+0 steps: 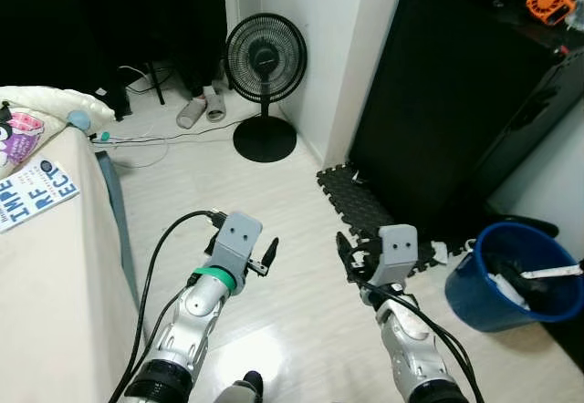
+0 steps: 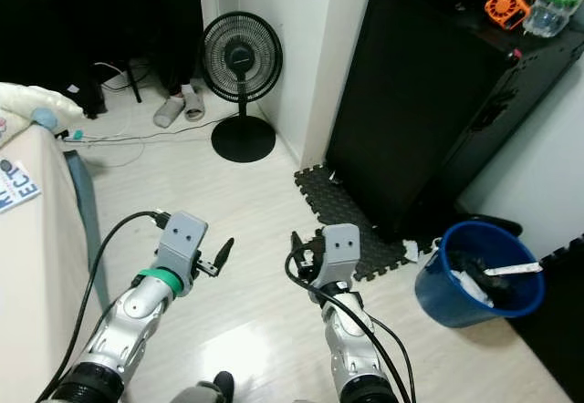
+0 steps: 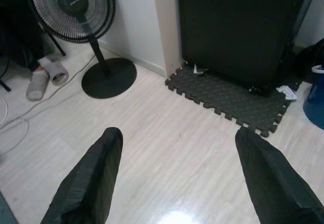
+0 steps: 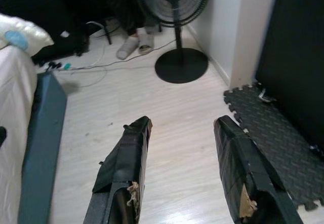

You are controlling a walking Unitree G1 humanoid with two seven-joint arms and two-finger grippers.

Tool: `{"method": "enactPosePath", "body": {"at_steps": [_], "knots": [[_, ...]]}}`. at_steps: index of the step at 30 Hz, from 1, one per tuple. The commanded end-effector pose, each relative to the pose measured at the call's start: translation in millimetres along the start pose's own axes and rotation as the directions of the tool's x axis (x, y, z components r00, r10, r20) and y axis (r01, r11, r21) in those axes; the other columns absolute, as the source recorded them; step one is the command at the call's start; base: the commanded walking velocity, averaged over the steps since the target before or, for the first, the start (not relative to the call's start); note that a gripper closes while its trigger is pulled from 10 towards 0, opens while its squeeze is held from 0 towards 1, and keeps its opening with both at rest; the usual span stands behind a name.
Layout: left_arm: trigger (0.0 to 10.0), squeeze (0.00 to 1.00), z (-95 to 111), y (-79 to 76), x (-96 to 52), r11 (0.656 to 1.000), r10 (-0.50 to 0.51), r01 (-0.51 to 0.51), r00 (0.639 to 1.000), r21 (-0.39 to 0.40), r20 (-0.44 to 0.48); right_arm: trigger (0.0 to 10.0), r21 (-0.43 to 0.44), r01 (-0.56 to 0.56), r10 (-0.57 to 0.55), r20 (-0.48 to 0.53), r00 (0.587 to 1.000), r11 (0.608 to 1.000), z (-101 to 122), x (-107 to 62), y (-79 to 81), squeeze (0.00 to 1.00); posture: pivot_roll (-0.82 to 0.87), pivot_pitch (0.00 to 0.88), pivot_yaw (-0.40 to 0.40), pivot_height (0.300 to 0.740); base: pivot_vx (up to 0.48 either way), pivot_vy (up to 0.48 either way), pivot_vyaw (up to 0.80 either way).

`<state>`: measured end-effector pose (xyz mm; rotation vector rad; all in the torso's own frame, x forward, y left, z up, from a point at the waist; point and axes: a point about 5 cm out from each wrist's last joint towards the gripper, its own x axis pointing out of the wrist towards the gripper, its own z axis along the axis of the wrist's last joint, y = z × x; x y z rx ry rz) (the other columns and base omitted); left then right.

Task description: Clean up the room

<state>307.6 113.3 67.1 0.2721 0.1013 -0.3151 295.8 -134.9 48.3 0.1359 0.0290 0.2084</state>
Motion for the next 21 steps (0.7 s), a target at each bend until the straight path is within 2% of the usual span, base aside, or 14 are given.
{"method": "enactPosePath", "body": {"at_steps": [1,7,21], "knots": [[10.0,0.00,-6.3,-1.7,-1.7,1.000,-0.005,0.005,1.000,0.003,-0.023,10.0,0.011,0.029,-0.029,-0.038,0.999,1.000,-9.4,-6.7,-5.8,0.00,0.01,0.068,0.037,0.740,0.428,0.000,0.00],[10.0,0.00,-6.1,-3.2,-1.3,1.000,-0.013,0.013,1.000,0.003,-0.021,10.0,0.004,0.047,-0.046,-0.040,0.998,0.999,-9.6,-7.8,-11.3,0.00,0.00,0.068,0.039,0.740,0.428,0.000,0.00],[10.0,0.00,-6.4,-3.8,-1.7,1.000,-0.005,0.005,1.000,0.003,-0.021,10.0,-0.036,0.030,-0.032,-0.046,0.998,0.999,-9.8,-6.9,-9.6,0.00,0.01,0.076,0.034,0.740,0.426,0.000,0.00]]}}
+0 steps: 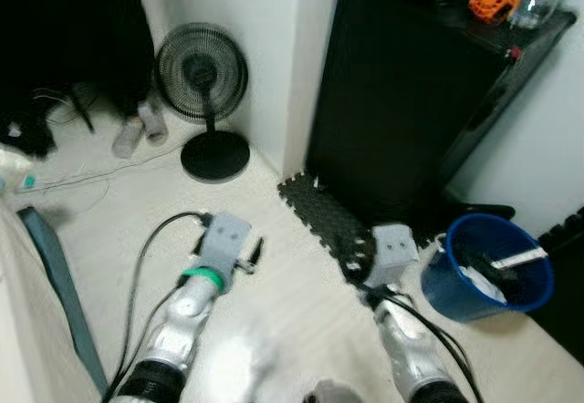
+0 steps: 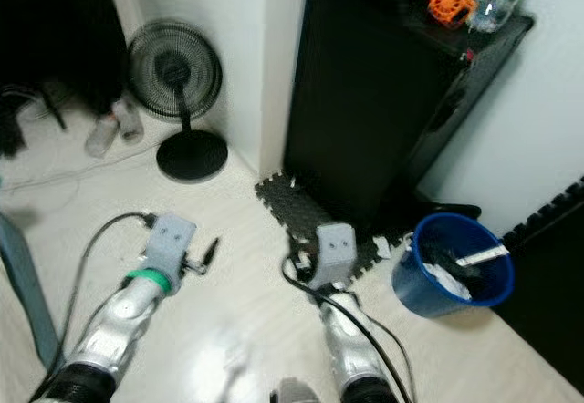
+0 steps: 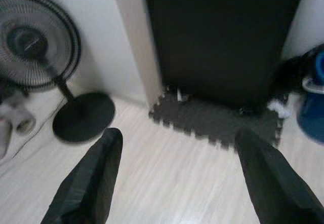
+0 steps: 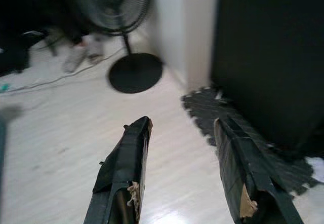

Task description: Clean up the room

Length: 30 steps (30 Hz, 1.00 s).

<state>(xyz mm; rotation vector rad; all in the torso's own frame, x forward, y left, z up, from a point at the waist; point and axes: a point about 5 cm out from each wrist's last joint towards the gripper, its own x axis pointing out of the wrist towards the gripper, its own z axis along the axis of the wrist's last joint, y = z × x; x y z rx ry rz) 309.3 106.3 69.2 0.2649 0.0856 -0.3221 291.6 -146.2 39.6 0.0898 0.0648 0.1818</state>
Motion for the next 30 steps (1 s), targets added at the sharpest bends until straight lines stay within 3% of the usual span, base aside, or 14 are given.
{"method": "enactPosePath", "body": {"at_steps": [1,6,10,12,23,30], "knots": [[10.0,0.00,-10.7,1.6,-5.4,1.000,0.001,-0.001,0.999,0.007,-0.039,10.0,0.005,0.001,-0.001,-0.009,1.000,1.000,-2.6,-0.6,1.5,0.00,0.01,0.076,0.034,0.740,0.424,0.000,0.00],[10.0,0.00,-12.3,2.2,-5.9,1.000,0.001,0.000,0.999,0.019,-0.044,10.0,0.010,0.008,-0.008,-0.011,1.000,1.000,-3.1,-1.0,-0.6,0.00,0.01,0.071,0.043,0.740,0.424,0.000,0.00],[10.0,0.00,-13.6,3.8,-6.3,0.993,-0.036,0.040,0.999,0.107,-0.039,10.0,0.022,0.022,-0.022,0.012,1.000,1.000,0.2,0.3,-2.7,0.00,0.00,0.066,0.065,0.740,0.420,0.000,0.00],[10.0,0.00,-13.7,6.7,-5.8,0.993,-0.034,0.039,0.999,0.111,-0.042,10.0,-0.006,0.005,-0.005,0.017,1.000,1.000,1.6,0.8,-1.1,0.00,0.00,0.065,0.069,0.740,0.418,0.000,0.00],[10.0,0.00,-13.7,10.1,-4.6,0.997,-0.003,0.007,0.999,0.078,-0.046,10.0,-0.024,-0.014,0.014,0.005,1.000,1.000,-0.5,0.5,0.8,0.00,0.01,0.068,0.048,0.740,0.383,0.065,0.00],[10.0,0.00,-16.3,7.1,-4.9,1.000,-0.004,0.006,0.998,0.030,-0.063,10.0,-0.058,-0.030,0.029,-0.025,0.999,0.998,-3.3,0.7,0.7,0.00,0.01,0.067,0.043,0.740,0.000,0.000,0.31]]}}
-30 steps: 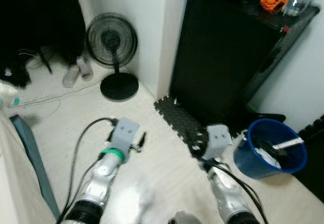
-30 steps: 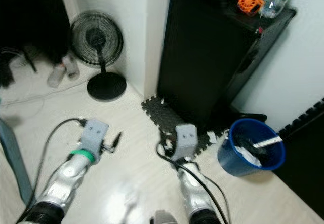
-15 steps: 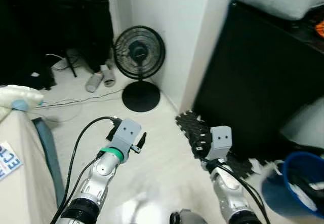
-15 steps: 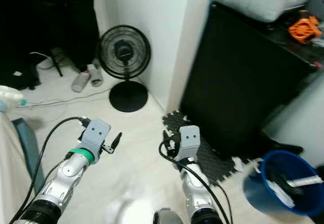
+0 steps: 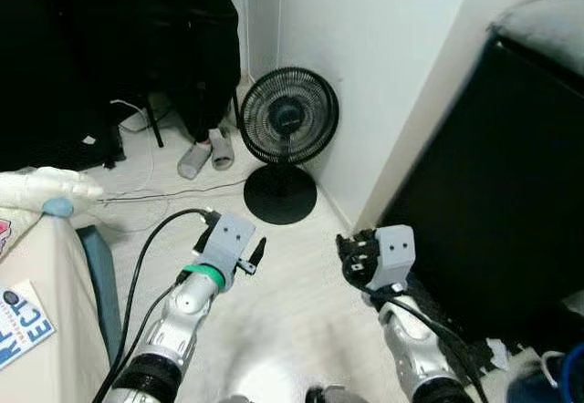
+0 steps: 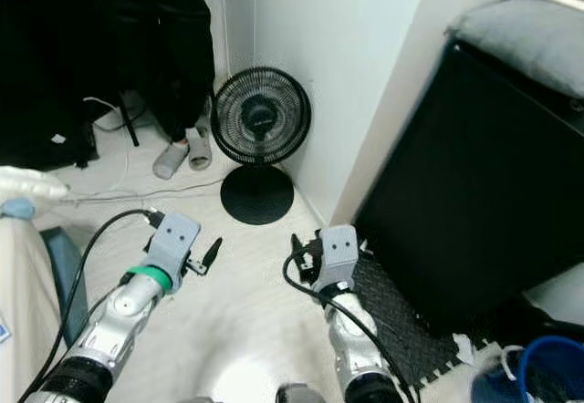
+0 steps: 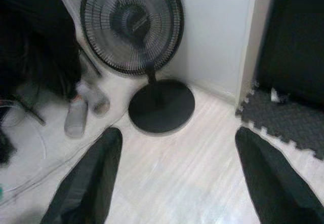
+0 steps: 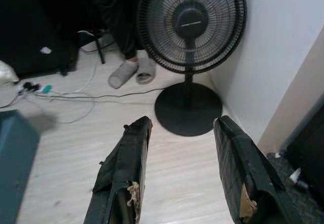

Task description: Clean up the room

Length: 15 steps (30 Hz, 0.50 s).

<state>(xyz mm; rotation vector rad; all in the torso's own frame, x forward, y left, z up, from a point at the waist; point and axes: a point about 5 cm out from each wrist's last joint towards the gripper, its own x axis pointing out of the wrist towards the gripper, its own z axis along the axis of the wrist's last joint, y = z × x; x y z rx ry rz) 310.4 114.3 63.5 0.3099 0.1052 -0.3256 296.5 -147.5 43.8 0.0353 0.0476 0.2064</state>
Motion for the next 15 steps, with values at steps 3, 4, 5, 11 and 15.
{"method": "enactPosePath", "body": {"at_steps": [3,4,5,11,15], "knots": [[10.0,0.00,-10.2,-0.2,-3.7,1.000,-0.002,0.001,0.999,-0.020,-0.049,10.0,-0.030,-0.021,0.019,-0.049,0.999,0.999,-9.5,-3.8,4.3,0.00,0.01,0.067,0.043,0.740,0.000,0.000,0.76],[10.0,0.00,-16.1,-4.9,-4.4,0.998,-0.040,0.035,0.995,-0.056,-0.090,10.0,-0.032,-0.036,0.034,-0.063,0.997,0.999,-13.6,-5.9,7.3,0.00,0.01,0.066,0.041,0.740,0.000,0.000,0.76],[10.0,0.00,-16.1,-4.9,-4.4,0.998,-0.040,0.035,0.995,-0.056,-0.090,10.0,-0.032,-0.036,0.034,-0.063,0.997,0.999,-13.6,-5.9,7.3,0.00,0.01,0.066,0.041,0.740,0.000,0.000,0.76],[10.0,0.00,-53.8,-17.3,-18.2,0.984,-0.168,0.178,0.948,0.016,-0.271,10.0,0.000,-0.021,0.020,-0.221,0.975,1.000,-47.7,-26.9,5.0,0.00,0.02,0.065,0.037,0.740,0.000,0.000,0.75],[10.0,0.00,-76.8,-11.3,-30.7,0.984,-0.140,0.172,0.922,0.057,-0.361,10.0,0.012,0.013,-0.008,-0.336,0.942,1.000,-71.7,-48.8,-0.4,0.00,0.02,0.064,0.036,0.740,0.000,0.000,0.74]]}}
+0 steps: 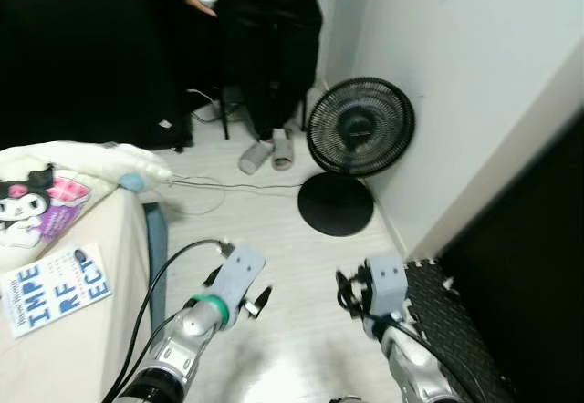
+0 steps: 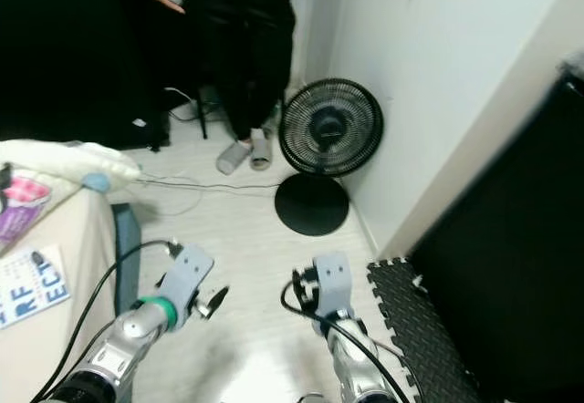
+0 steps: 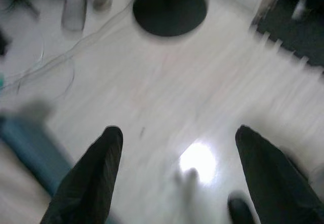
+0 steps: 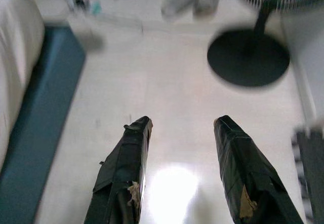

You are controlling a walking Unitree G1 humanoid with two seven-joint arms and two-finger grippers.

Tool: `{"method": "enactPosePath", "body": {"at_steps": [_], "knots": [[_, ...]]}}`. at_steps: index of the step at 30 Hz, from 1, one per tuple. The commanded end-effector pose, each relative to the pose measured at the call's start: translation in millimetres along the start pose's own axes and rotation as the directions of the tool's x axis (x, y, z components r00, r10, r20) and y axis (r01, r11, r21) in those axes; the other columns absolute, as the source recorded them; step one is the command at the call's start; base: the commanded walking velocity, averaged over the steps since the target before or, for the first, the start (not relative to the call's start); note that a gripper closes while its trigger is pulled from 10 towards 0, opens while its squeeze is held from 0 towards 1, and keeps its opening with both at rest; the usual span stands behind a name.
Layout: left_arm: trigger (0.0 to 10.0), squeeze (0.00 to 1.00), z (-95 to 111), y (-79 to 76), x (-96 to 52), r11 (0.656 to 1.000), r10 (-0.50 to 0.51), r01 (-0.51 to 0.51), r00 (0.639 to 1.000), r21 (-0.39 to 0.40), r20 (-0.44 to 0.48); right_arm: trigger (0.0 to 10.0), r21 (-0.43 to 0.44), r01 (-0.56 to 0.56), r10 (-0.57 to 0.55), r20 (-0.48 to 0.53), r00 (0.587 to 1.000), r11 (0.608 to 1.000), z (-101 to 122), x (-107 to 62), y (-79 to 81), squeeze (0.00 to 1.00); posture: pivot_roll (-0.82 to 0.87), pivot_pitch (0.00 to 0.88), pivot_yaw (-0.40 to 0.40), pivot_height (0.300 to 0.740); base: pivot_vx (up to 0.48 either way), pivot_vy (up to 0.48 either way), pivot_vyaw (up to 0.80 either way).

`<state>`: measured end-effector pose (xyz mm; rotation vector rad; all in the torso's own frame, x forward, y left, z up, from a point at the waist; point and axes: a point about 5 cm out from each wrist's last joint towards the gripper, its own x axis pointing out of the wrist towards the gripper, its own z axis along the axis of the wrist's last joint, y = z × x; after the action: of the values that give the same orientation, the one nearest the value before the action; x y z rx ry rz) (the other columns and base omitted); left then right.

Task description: Clean up the room

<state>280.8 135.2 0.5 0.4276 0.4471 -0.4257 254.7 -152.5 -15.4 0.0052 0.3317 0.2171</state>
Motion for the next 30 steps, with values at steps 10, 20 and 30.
{"method": "enactPosePath", "body": {"at_steps": [10,20,30], "knots": [[10.0,0.00,-17.2,-1.4,-5.2,1.000,0.025,-0.025,0.999,0.005,-0.045,10.0,0.004,0.004,-0.003,-0.073,0.997,1.000,-19.4,-10.4,0.3,0.00,0.02,0.060,0.030,0.740,0.000,0.000,0.74],[10.0,0.00,-5.0,-4.7,1.0,1.000,0.022,-0.023,1.000,0.003,0.008,10.0,-0.068,0.000,-0.001,-0.011,1.000,0.998,-0.9,1.4,-0.5,0.00,0.02,0.054,0.027,0.740,0.000,0.000,0.72],[10.0,0.00,-2.0,-5.5,1.5,1.000,0.022,-0.022,1.000,-0.002,0.022,10.0,-0.035,0.009,-0.009,-0.018,1.000,0.999,-5.7,-1.8,0.0,0.00,0.01,0.063,0.030,0.740,0.000,0.000,0.56]]}}
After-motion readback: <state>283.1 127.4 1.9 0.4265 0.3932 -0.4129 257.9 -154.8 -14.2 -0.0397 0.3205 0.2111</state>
